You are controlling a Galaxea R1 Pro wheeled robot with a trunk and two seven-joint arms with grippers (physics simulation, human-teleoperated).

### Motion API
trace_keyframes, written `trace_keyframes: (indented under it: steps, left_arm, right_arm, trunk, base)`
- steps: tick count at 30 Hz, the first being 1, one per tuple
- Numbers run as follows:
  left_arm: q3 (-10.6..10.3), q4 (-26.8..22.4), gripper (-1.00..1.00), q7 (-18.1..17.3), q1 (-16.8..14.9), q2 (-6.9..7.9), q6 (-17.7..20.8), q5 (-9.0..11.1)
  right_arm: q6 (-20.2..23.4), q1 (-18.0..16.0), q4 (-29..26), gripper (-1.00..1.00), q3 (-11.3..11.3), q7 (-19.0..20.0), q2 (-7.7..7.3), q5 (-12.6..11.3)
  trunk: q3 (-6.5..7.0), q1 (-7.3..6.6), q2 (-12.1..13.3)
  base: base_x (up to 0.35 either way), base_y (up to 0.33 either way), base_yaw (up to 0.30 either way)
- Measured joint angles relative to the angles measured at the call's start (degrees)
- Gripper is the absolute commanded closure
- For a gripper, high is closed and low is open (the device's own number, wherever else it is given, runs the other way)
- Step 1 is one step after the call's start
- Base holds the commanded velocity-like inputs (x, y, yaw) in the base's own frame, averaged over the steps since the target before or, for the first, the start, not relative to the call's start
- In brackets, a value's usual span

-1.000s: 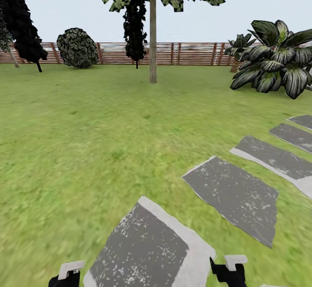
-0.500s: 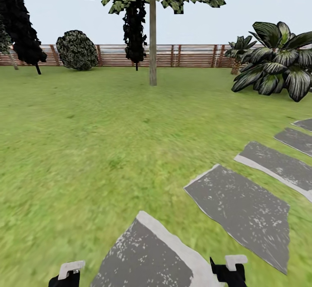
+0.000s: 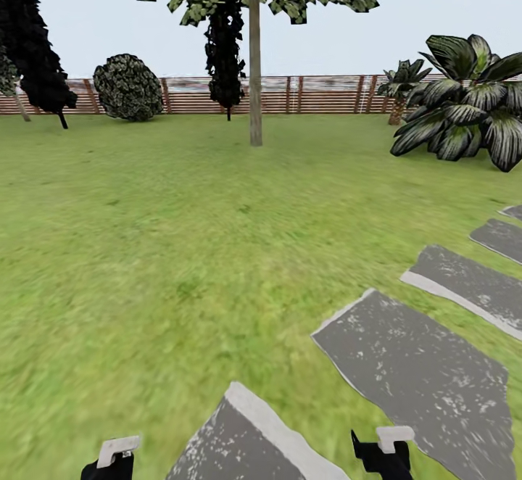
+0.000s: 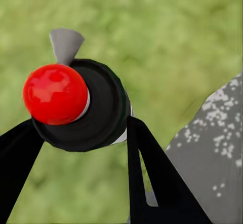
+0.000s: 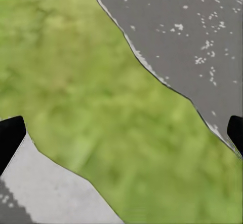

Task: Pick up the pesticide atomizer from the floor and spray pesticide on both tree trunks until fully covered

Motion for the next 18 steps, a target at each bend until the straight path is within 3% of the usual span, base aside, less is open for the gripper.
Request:
trace_keyframes:
  steps: [18]
  left_arm:
    - [0.1,0.0,1.00,0.0,0.0,0.43,0.0,0.0]
  right_arm:
    - [0.0,0.0,0.0,-1.00,0.0,-0.1,0.08,0.0]
  trunk:
    - [0.00,0.00,0.0]
  base:
    - [0.339,0.000,0.000]
